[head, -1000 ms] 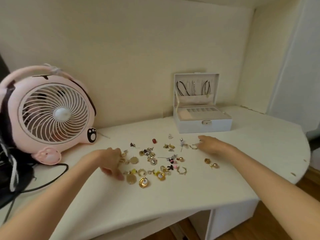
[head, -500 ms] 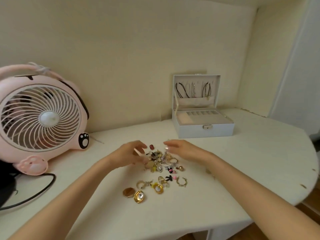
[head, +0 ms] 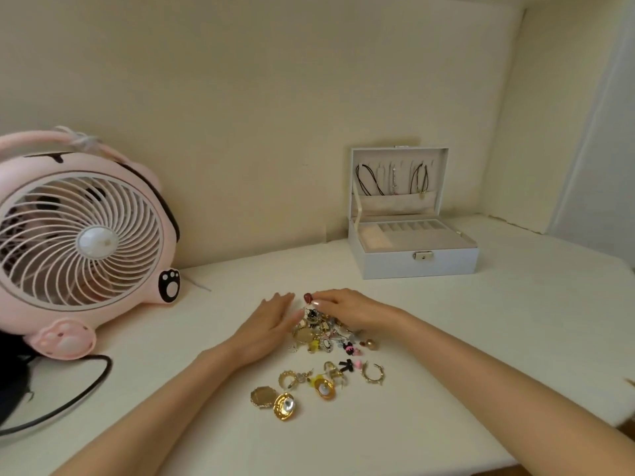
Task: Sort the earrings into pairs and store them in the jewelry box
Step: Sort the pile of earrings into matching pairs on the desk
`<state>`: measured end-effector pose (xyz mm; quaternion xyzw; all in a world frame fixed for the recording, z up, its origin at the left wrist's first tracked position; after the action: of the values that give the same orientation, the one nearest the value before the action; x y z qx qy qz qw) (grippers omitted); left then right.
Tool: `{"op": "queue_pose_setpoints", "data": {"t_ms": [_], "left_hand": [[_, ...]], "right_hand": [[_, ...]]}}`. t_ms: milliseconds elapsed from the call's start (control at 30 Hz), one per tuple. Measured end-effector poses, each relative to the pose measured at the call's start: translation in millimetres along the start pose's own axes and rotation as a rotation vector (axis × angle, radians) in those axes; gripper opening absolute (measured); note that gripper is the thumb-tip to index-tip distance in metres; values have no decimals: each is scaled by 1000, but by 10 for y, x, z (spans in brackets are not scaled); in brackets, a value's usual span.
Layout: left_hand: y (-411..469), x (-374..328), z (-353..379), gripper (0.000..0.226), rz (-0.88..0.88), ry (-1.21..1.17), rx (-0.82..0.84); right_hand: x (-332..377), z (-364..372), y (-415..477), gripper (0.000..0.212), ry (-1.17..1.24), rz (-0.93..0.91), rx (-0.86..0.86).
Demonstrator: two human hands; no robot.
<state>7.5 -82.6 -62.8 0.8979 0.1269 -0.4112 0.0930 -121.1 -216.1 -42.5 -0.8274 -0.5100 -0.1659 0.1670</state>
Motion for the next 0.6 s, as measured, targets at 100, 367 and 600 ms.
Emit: {"op": "queue_pose_setpoints", "data": {"t_ms": [100,367,600], "left_hand": [[-38,-98,59,60,41,-209,133],[282,-226,34,106,-16,-344,141],[283,-340,210,67,-4,-240,335]], "right_hand": [[54,-114,-273,51,18,-67,9],[-566,-681,-1233,70,-228,240,16],[-753,-429,-1387,78,-21,335,156]]}}
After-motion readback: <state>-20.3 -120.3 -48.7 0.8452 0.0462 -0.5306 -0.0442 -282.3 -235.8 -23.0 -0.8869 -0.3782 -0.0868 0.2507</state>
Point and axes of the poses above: each hand's wrist, its own y-axis towards the middle knuckle, its own z-axis out of the palm, x = y × z, the point moved 1 cm from there along y, towards the middle knuckle, and after that the axes turned 15 degrees about -y, right-handed, at the moved point
